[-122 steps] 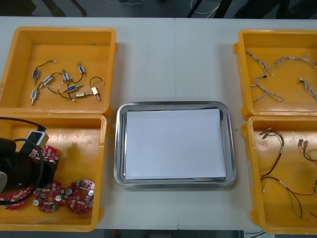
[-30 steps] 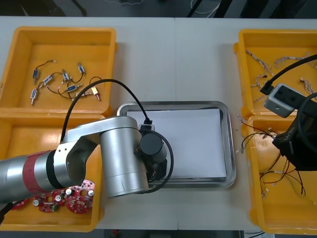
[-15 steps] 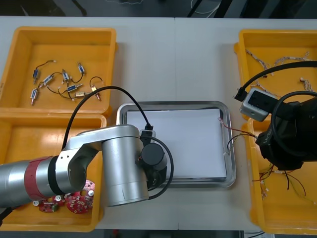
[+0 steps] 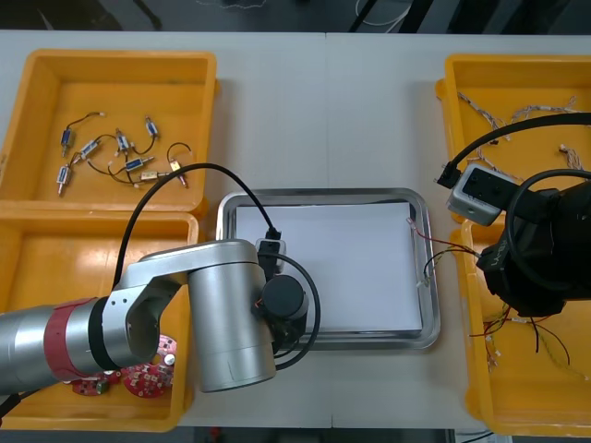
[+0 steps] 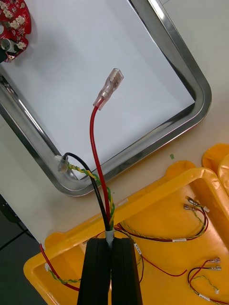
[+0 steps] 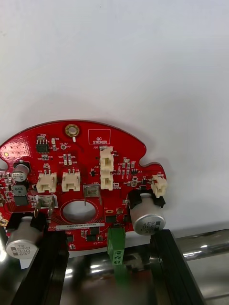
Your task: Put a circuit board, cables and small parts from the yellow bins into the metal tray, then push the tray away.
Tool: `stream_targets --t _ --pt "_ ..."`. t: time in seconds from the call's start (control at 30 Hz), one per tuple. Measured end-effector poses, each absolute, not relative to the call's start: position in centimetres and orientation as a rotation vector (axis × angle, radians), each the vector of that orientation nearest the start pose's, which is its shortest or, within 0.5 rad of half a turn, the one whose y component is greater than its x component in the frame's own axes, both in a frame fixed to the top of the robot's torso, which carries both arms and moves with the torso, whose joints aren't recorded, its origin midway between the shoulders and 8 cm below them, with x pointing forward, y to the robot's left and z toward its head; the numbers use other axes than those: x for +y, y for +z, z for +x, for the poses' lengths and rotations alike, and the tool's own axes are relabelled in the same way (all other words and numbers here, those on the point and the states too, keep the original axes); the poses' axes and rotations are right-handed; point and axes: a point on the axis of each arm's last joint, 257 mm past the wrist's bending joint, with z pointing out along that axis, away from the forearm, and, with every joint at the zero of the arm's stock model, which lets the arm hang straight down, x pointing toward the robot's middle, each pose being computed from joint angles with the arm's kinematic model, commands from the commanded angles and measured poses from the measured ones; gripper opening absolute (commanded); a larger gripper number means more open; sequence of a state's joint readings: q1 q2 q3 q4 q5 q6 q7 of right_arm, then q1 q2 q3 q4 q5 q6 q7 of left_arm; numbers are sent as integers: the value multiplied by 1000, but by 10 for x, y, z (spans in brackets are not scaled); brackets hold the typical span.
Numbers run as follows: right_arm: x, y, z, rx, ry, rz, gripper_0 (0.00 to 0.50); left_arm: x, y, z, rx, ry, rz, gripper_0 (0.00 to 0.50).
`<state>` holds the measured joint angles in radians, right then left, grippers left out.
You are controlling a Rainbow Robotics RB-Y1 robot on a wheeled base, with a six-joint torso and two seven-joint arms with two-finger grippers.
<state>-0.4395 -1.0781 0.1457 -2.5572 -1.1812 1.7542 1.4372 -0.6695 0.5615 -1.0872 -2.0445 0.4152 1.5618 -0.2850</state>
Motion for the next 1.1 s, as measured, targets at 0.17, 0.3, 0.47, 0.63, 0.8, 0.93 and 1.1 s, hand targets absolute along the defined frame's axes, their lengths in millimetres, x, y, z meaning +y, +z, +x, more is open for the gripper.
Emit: stream_targets --t 0.17,0.3,0.47,0.63,0.8,0.93,1.1 --pt "-203 -124 326 2322 -100 -1276 0 47 -311 356 2668 -95 147 500" --pt "-201 -126 324 2322 -92 -1283 0 43 -303 351 2665 -116 161 500" --pt "-191 -131 323 2308 -58 -1301 0 45 -283 345 2699 -145 124 500" --pt "-178 -141 325 2274 -49 -1335 0 54 -258 350 2730 -174 44 500" --pt "-158 -156 324 2222 -53 -1412 0 66 -237 362 2734 -211 -42 500" --pt "-151 -171 320 2218 -71 -1482 0 79 -221 373 2731 -226 -105 500" --pt "-152 -186 327 2175 -139 -1629 0 104 -198 379 2761 -217 -80 500"
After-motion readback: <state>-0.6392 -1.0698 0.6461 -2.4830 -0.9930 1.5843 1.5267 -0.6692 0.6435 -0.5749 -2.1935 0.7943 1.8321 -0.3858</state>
